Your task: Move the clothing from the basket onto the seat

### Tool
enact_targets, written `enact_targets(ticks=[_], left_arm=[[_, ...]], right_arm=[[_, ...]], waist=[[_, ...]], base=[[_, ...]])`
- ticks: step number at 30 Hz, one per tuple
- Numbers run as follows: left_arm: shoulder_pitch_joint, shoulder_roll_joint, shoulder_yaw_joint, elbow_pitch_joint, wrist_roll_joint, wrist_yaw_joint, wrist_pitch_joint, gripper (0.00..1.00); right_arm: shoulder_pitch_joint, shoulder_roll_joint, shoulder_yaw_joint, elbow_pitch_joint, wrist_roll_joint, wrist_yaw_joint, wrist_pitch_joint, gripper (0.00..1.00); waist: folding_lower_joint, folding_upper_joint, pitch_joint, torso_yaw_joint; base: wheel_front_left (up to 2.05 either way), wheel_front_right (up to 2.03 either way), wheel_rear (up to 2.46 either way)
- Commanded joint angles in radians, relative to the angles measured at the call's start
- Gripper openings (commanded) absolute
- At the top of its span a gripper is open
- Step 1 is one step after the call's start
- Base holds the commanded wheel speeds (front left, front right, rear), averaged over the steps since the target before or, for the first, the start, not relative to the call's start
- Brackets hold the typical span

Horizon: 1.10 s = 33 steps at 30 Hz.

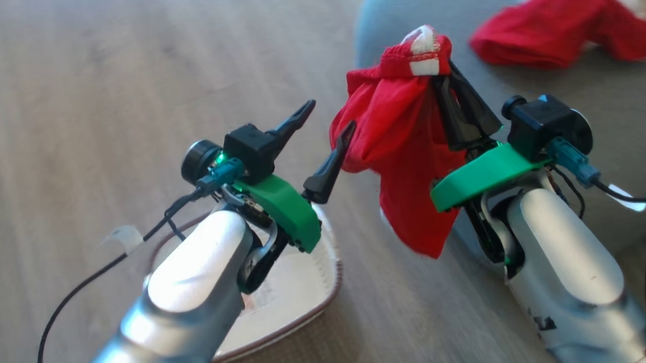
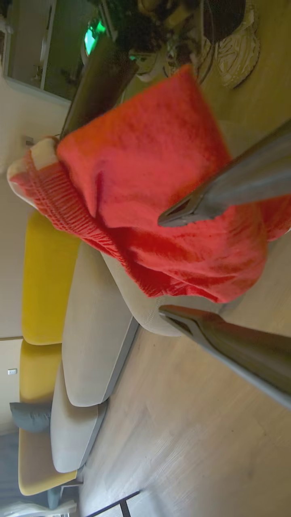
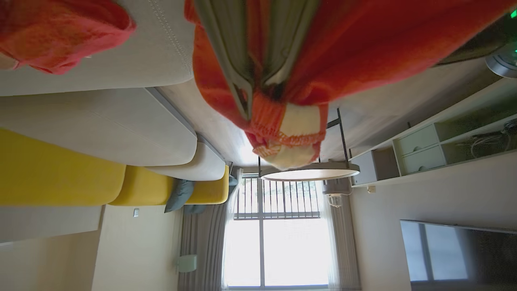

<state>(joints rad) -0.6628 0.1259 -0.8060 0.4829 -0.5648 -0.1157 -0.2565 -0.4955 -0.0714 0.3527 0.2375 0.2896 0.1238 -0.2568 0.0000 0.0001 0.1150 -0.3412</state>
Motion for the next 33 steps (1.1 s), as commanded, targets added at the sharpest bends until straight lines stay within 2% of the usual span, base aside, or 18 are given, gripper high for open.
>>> enact_targets(ticks=[1,6,14,23,25,33], left_arm=[[-0.022,0.022,0.036,-0.046,0.002,-0.007,-0.005,1.0],[0.014,0.028,0.032,-0.074,0.003,-0.01,-0.005,1.0],[0.014,0.008,-0.038,-0.075,-0.013,-0.014,-0.005,1.0],[-0.022,0.013,-0.11,-0.09,-0.05,-0.015,-0.005,1.0],[-0.028,0.021,-0.12,-0.098,-0.052,-0.015,-0.005,1.0],[-0.038,0.091,-0.112,-0.155,-0.025,-0.014,-0.005,1.0]], right_arm=[[-0.001,0.016,0.0,-0.05,-0.004,0.007,-0.005,0.0],[0.029,0.017,-0.023,-0.085,-0.005,0.007,-0.005,0.0],[0.117,0.019,-0.154,-0.192,-0.034,0.007,-0.005,0.0],[0.188,0.02,-0.222,-0.274,-0.065,0.007,-0.005,0.0],[0.173,0.02,-0.232,-0.277,-0.08,0.007,-0.005,0.0],[-0.05,-0.051,-0.286,-0.214,-0.105,0.007,-0.005,0.0]], waist=[[0.0,-0.0001,-0.011,-0.098],[0.0,-0.0001,-0.022,-0.178],[0.0,-0.0001,-0.001,-0.203],[0.0,-0.0001,0.027,-0.216],[0.0,-0.0001,0.043,-0.217],[0.0,-0.0001,0.17,-0.214]], base=[[0.0,0.0,0.0],[0.0,0.0,0.0],[0.0,0.0,0.0],[0.0,0.0,0.0],[0.0,0.0,0.0],[0.0,0.0,0.0]])
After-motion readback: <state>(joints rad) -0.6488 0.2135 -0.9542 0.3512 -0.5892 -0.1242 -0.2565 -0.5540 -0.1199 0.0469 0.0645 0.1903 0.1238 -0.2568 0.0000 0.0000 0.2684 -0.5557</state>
